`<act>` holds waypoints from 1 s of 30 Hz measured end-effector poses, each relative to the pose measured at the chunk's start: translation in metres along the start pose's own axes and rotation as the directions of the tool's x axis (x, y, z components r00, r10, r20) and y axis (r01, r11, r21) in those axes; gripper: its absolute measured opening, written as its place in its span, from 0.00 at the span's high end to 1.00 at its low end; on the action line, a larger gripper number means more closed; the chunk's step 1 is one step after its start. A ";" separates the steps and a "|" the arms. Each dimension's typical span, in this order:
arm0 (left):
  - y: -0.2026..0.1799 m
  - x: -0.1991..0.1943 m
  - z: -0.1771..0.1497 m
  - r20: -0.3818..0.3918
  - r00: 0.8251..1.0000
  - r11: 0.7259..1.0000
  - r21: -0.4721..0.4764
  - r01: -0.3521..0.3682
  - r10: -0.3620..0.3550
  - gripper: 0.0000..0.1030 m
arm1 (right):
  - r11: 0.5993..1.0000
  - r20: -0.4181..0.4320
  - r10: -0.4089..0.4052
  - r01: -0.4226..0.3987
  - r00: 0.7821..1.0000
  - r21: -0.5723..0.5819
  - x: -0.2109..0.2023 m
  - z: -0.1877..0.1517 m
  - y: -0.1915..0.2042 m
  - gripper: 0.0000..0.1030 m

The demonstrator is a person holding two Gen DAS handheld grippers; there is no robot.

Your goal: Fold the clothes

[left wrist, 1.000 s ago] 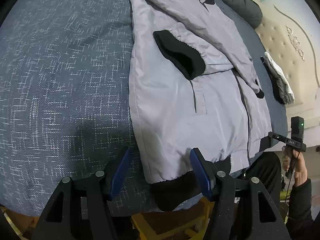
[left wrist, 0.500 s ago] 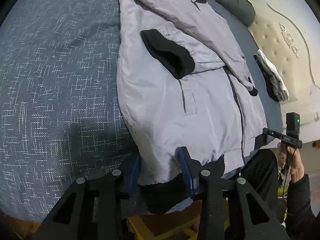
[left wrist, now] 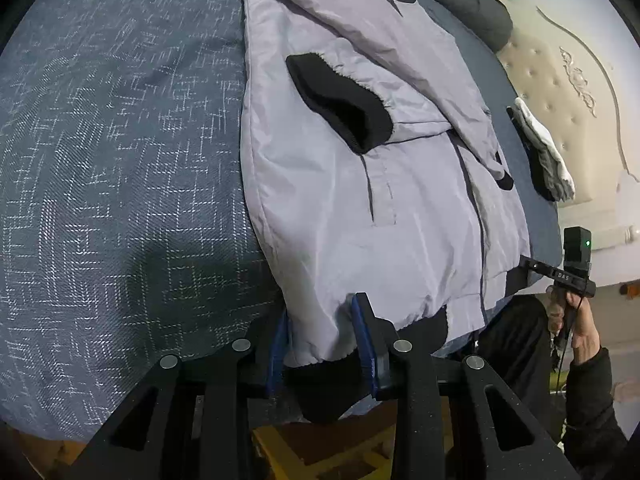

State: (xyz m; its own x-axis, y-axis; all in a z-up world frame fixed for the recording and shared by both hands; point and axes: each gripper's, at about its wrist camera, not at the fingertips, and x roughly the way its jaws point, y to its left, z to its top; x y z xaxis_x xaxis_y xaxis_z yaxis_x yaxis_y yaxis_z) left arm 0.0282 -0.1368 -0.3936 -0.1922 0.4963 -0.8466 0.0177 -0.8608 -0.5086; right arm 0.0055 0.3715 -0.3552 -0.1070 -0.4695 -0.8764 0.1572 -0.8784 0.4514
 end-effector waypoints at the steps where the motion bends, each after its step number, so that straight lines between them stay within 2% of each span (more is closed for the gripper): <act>1: 0.000 0.000 0.000 -0.002 1.000 1.000 -0.001 0.001 -0.001 0.67 | 1.000 -0.001 0.000 0.000 1.000 -0.002 0.000 0.001 0.000 0.72; 5: -0.001 -0.002 -0.001 0.002 1.000 1.000 0.020 -0.008 0.008 0.69 | 0.999 -0.004 -0.018 0.018 1.000 -0.041 0.001 0.005 0.008 0.73; 8: -0.004 -0.003 -0.002 0.009 1.000 0.999 0.043 -0.017 0.016 0.80 | 0.997 0.006 -0.028 0.028 1.000 -0.069 -0.001 0.005 0.012 0.82; 12: -0.008 -0.012 -0.002 0.025 1.000 0.998 0.067 -0.019 0.017 0.89 | 0.997 0.032 -0.011 0.014 0.999 -0.081 -0.009 0.006 0.016 0.87; 22: -0.034 -0.059 0.001 0.074 0.997 0.989 0.148 0.003 -0.014 0.95 | 0.988 0.091 0.073 -0.059 0.993 -0.144 -0.061 0.010 0.042 0.90; 30: -0.047 -0.088 -0.011 0.085 0.996 0.979 0.201 0.015 -0.032 0.95 | 0.974 0.086 0.152 -0.135 0.985 -0.181 -0.082 -0.001 0.053 0.90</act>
State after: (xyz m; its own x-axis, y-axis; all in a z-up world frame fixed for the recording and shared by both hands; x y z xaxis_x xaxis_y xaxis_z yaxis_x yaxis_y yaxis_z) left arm 0.0547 -0.1384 -0.2971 -0.2751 0.5126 -0.8134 -0.1829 -0.8585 -0.4791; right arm 0.0236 0.3638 -0.2597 -0.1657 -0.6039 -0.7796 0.3449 -0.7761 0.5279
